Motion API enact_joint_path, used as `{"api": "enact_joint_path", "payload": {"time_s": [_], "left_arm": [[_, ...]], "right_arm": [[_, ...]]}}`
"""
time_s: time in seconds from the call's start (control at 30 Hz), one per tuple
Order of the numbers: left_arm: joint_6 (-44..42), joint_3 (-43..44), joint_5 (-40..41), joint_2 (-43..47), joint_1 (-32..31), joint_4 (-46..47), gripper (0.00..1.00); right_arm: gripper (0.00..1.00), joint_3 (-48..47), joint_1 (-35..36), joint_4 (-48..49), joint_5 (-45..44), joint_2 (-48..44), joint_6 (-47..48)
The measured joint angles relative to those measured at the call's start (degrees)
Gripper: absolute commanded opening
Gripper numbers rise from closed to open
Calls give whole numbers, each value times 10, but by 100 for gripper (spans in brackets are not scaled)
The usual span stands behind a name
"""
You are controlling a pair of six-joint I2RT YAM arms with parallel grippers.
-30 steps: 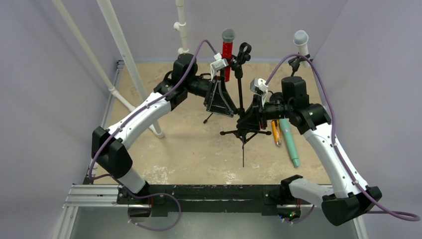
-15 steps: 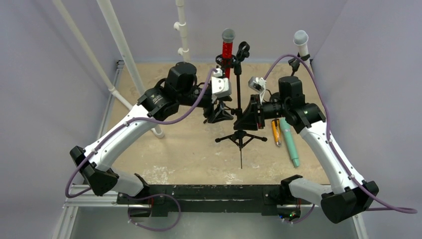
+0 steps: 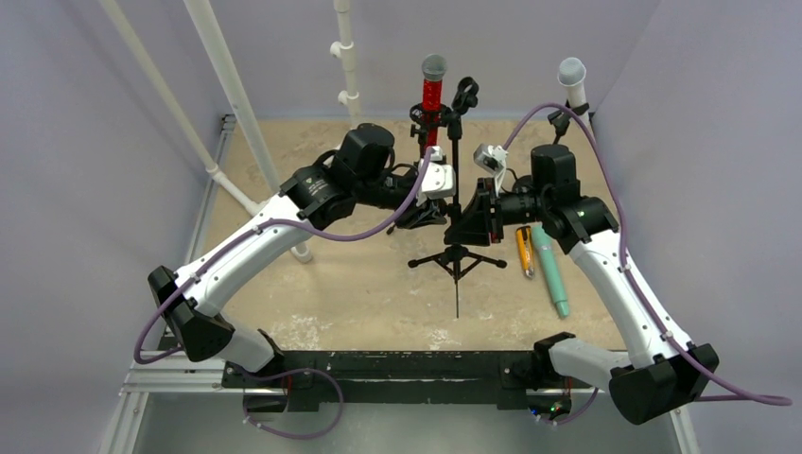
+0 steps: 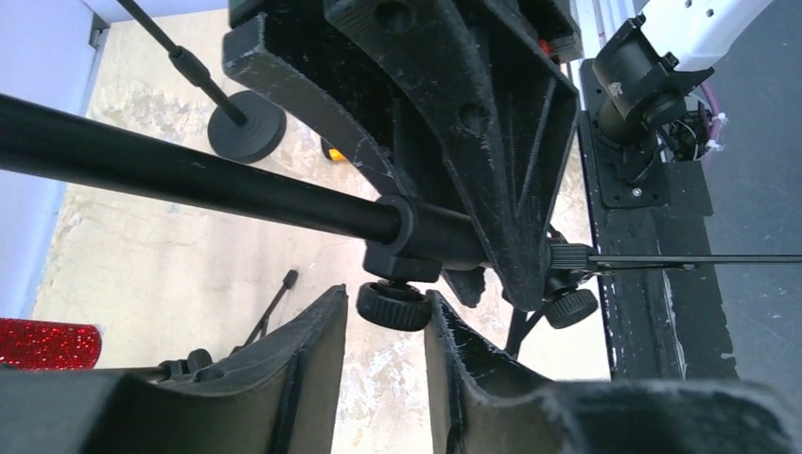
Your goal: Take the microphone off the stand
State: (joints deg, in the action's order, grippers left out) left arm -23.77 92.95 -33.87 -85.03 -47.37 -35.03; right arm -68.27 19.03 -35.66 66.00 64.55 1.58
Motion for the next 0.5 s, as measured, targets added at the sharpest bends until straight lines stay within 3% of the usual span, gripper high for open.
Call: {"api": "enact_joint_path", "payload": {"time_s": [0.27,0.4,0.5], "left_arm": [[8,3,-35,-2,2,-19,0],[43,6,-100,-5,17,-23,0],[94,17,-171,-18,38,-19,11]], "right_arm": [[0,5,-4,-2,-5,-2,16],[0,5,-4,-26,-11,-10,52],[0,5,-4,-45,-27,-18,79]]}}
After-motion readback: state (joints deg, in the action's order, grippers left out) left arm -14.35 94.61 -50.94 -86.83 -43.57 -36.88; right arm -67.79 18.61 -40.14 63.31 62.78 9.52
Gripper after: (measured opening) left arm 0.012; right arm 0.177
